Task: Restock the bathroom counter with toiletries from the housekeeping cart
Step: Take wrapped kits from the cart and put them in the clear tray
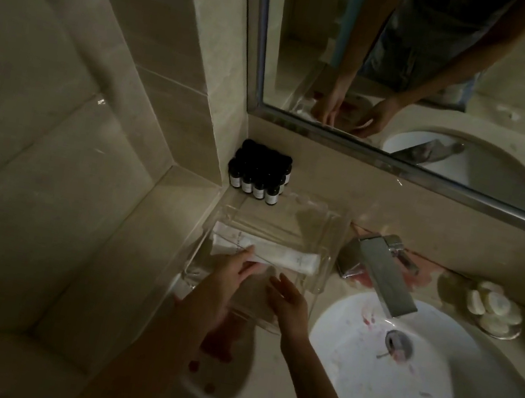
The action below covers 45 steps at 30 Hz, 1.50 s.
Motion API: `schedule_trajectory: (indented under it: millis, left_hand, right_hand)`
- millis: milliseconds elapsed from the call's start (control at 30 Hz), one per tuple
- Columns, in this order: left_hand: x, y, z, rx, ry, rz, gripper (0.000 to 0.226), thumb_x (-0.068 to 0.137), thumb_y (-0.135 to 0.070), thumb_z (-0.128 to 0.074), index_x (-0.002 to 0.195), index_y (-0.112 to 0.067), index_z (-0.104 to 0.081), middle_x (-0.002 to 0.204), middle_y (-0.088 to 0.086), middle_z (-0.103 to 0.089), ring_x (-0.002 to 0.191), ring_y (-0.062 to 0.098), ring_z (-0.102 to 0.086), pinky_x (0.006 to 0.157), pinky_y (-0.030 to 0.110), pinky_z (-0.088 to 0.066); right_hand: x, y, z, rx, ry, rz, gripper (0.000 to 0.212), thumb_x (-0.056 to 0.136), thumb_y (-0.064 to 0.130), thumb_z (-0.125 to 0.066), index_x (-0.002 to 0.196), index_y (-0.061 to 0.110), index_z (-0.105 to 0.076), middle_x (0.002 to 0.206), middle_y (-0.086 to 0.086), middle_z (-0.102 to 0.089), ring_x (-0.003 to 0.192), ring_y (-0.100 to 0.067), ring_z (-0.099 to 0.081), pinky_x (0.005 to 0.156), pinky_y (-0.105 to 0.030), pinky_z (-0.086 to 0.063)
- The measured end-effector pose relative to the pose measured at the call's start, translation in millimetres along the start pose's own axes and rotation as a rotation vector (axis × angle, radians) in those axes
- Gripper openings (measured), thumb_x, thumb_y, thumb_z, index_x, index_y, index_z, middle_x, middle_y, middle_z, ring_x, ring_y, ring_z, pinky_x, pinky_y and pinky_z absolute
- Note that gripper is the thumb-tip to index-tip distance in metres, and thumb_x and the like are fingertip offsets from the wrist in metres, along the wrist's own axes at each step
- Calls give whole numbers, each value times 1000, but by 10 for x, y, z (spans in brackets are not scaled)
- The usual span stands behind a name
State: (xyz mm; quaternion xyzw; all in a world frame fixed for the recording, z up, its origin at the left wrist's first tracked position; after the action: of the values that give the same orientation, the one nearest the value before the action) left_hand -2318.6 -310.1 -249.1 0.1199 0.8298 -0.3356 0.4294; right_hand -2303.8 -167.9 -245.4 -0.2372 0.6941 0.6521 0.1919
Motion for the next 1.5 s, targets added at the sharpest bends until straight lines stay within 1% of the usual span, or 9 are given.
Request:
schedule_trajectory:
  millis: [267, 367, 533, 733, 900, 1100, 1233, 1400, 1500]
  left_hand:
    - [0, -219, 75, 180, -95, -175, 13, 98, -6, -48, 95, 2, -59, 90, 15, -64, 81, 22, -64, 63, 23, -59]
    - [-40, -305, 273, 132, -294, -349, 16, 99, -7, -47, 90, 1, -57, 87, 16, -60, 75, 20, -60, 55, 22, -56]
    - [-38, -320, 307, -167, -391, -253, 11, 98, -4, -45, 90, -1, -53, 89, 19, -58, 56, 19, -65, 45, 25, -55]
    - [-99, -134, 99, -69, -241, -244, 28, 93, 8, -44, 72, -9, -40, 71, 8, -39, 52, 13, -45, 45, 20, -43]
    - [-83, -186, 101, -61, -282, -263, 23, 99, 0, -40, 83, -13, -50, 86, 2, -56, 79, 11, -58, 65, 14, -53]
    - [-131, -270, -105, -317, -191, -240, 28, 100, -7, -38, 119, 8, -53, 109, 18, -56, 111, 26, -52, 107, 40, -41]
    - [-97, -308, -120, -420, -88, -221, 41, 96, -5, -35, 57, -14, -43, 53, 0, -38, 49, 12, -41, 71, 29, -40]
    - [-104, -268, -53, -396, -103, -171, 25, 99, -13, -42, 74, -13, -47, 72, 4, -39, 62, 15, -35, 60, 28, -33]
    - [-115, -279, -89, -484, -56, -169, 19, 98, -14, -42, 82, -9, -52, 81, 9, -49, 70, 18, -47, 75, 33, -43]
  right_hand:
    - [84, 44, -130, 660, 87, -244, 58, 82, -10, -58, 138, -4, -42, 118, -10, -62, 104, -17, -62, 95, -32, -50]
    - [75, 67, -137, 754, 71, -264, 49, 89, -9, -49, 137, -3, -42, 124, -16, -58, 107, -23, -58, 104, -37, -40]
    - [39, 80, -149, 831, 43, -310, 50, 92, -11, -38, 142, -5, -35, 145, -22, -43, 127, -33, -48, 109, -39, -33]
    - [-29, 72, -117, 830, 5, -360, 49, 93, -9, -40, 142, -5, -36, 125, -18, -58, 106, -27, -58, 95, -36, -46]
    - [-3, 102, -80, 939, 3, -359, 44, 99, -4, -31, 143, -3, -36, 143, -20, -46, 135, -33, -41, 108, -41, -34]
    - [24, 201, -126, 1003, 86, -303, 35, 97, -6, -28, 121, 3, -53, 118, -14, -61, 107, -25, -58, 88, -33, -53]
    - [66, 204, -161, 1057, 121, -283, 45, 82, -8, -37, 123, 5, -50, 120, -12, -59, 113, -24, -56, 89, -35, -51]
    - [91, 137, -144, 1080, 130, -285, 59, 75, -5, -41, 131, 9, -47, 130, -10, -55, 110, -24, -57, 93, -37, -48]
    - [91, 107, -111, 1083, 126, -278, 70, 65, -6, -61, 132, 10, -50, 132, -9, -58, 101, -24, -68, 89, -35, -53]
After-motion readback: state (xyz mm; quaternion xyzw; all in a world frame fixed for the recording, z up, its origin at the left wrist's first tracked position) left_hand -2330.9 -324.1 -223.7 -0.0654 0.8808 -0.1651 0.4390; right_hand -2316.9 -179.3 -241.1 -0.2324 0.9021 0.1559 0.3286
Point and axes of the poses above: each hand's wrist, its own x-axis towards the middle knuckle, its own z-axis out of the back of the hand, y = z × x, the point moved 4 cm from there along x, towards the middle knuckle
